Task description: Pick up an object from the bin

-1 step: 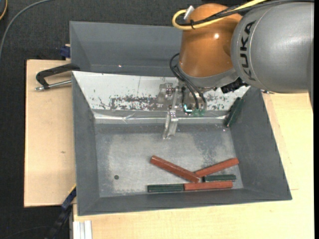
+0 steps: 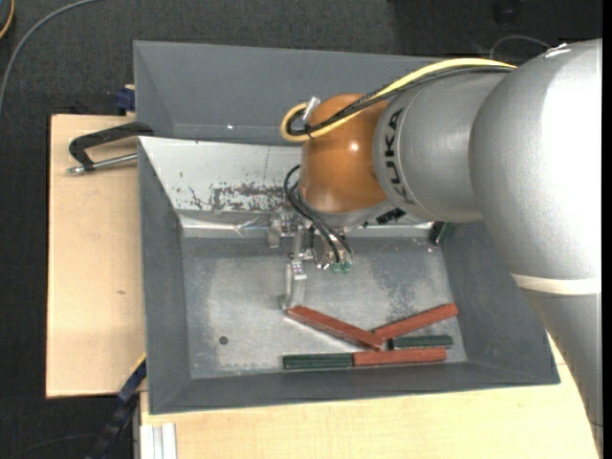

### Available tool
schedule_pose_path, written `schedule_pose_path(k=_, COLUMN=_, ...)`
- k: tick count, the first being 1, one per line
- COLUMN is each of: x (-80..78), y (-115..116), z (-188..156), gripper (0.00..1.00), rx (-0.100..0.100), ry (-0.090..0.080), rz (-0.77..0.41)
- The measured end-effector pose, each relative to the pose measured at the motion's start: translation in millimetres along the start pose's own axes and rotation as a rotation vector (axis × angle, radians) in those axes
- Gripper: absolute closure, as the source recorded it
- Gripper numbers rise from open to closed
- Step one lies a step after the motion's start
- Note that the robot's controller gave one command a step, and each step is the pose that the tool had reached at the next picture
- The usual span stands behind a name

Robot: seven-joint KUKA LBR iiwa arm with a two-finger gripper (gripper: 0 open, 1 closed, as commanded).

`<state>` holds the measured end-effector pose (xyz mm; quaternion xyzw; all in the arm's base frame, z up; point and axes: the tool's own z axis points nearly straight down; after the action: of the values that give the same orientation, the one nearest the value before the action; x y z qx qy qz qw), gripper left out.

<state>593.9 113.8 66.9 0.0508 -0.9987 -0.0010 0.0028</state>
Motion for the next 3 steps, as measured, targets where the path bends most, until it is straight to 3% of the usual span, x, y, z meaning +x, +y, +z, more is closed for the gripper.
schedule_pose_path(k=1, x=55.5, y=-147, z=-35, gripper=0.0, rx=0.006, ry=-0.006, rz=-0.033)
schedule_pose_path(k=2, x=102.1, y=-200, z=-41, gripper=0.0, rx=0.002, ry=-0.006, rz=-0.171)
schedule_pose_path(k=3, x=108.5, y=-204, z=-4, gripper=0.0, rx=0.001, ry=-0.005, rz=0.007)
